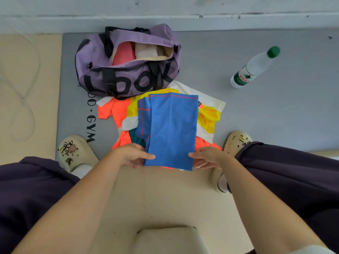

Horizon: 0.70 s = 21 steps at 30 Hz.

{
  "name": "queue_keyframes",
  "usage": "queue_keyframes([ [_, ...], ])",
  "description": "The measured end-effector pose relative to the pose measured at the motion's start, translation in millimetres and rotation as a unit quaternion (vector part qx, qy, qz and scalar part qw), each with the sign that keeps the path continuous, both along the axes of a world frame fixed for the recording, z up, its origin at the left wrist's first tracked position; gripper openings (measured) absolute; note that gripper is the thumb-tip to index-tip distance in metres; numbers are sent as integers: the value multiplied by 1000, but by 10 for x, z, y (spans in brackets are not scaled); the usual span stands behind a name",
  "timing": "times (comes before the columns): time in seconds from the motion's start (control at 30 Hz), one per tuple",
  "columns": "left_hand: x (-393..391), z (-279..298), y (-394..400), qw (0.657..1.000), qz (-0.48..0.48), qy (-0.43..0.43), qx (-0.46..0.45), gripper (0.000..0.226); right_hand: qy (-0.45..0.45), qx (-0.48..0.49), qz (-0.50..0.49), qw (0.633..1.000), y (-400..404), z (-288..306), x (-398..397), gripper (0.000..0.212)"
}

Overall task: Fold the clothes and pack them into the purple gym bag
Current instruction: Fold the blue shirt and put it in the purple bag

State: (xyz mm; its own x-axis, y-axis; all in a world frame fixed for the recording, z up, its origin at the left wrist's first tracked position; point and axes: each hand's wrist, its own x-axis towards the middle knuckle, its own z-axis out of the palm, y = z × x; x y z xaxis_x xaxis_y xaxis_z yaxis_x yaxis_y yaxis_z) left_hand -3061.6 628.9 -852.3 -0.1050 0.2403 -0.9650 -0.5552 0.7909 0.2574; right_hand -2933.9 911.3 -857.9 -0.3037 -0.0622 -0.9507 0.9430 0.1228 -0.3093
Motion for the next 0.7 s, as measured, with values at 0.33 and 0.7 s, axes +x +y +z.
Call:
queue_keyframes([
  [0.33,5,-175,13,994,14,86,-59,38,0,182,190,965,-87,-61,-213,37],
  [0.7,-369,-314,294,927,253,275,-27,40,364,311,173,861,-733,23,-805,63],
])
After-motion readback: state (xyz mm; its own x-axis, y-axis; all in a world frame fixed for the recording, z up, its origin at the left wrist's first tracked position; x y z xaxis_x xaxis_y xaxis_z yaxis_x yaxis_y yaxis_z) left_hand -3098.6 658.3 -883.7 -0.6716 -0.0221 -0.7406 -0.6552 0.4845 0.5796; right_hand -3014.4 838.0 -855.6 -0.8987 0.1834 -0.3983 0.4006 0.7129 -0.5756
